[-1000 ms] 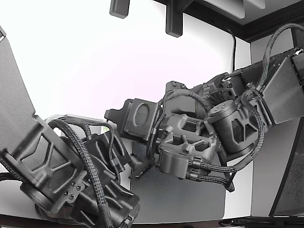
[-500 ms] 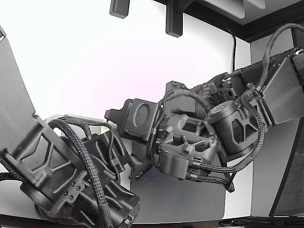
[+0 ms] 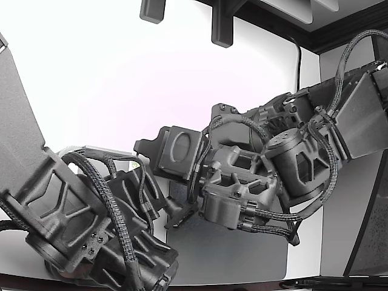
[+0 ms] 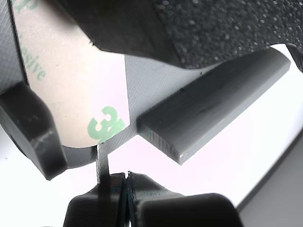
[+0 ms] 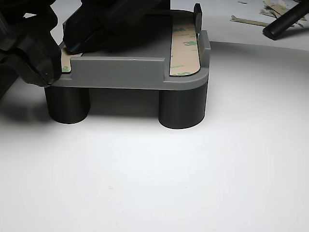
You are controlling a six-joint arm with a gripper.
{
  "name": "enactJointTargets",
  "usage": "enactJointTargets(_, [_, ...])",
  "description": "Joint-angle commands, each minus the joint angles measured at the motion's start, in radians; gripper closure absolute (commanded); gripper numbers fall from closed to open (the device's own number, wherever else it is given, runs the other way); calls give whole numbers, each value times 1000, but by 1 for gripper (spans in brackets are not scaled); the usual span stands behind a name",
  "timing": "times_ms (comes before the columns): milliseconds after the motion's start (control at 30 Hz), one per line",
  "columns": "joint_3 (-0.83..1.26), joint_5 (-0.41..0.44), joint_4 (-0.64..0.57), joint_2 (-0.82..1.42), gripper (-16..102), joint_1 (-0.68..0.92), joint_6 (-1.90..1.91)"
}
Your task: Peel off protective film from adhesive tape.
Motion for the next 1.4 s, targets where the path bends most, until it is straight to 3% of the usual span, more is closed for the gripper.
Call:
enactJointTargets(0, [-31, 5, 0, 17, 97, -6, 3])
enactJointTargets(1367, [-5, 15, -34, 38, 97, -6, 9])
